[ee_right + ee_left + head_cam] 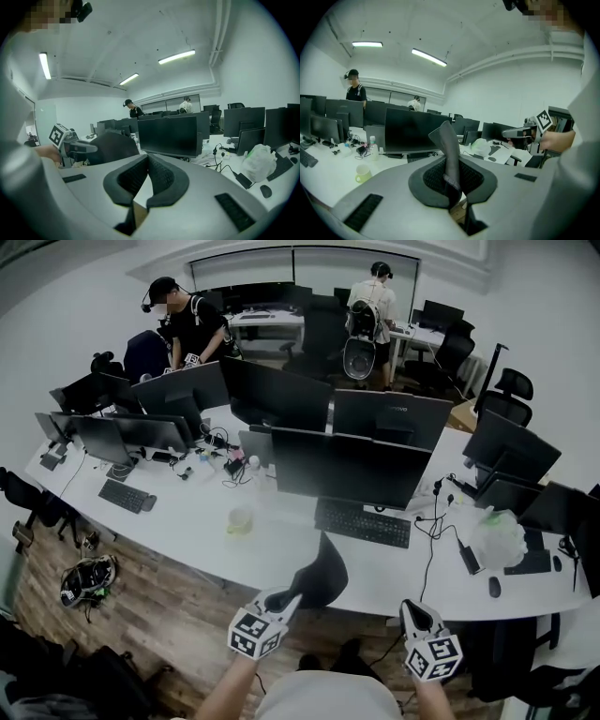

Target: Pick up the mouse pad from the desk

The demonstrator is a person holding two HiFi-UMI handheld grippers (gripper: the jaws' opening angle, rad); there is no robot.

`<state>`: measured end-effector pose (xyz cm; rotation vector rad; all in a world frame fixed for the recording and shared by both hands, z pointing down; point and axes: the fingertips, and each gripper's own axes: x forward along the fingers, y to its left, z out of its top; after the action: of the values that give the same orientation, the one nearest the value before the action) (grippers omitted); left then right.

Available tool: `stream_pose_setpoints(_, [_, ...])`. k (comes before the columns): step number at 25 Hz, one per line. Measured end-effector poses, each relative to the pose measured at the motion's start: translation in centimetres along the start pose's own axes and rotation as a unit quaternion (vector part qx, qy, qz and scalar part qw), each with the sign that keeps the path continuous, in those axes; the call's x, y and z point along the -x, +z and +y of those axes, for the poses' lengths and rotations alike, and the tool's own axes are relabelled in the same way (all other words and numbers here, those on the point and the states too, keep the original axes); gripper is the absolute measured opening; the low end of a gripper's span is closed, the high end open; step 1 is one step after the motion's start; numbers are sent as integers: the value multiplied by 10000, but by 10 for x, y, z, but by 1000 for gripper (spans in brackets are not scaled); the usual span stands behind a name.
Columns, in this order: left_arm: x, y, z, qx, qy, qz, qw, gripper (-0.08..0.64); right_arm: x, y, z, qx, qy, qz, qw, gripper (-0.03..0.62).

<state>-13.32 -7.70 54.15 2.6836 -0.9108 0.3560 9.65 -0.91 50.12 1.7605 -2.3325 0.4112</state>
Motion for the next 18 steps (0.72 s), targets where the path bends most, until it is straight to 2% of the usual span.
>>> stream_pose_setpoints(7, [14, 23, -20, -42, 103, -329, 9994, 41, 19, 18, -14, 113, 45, -244, 9996, 11])
stream_pose_setpoints(18, [21, 40, -46, -57, 690, -495, 9964, 42, 42, 41, -57, 286, 314, -458, 9980, 11])
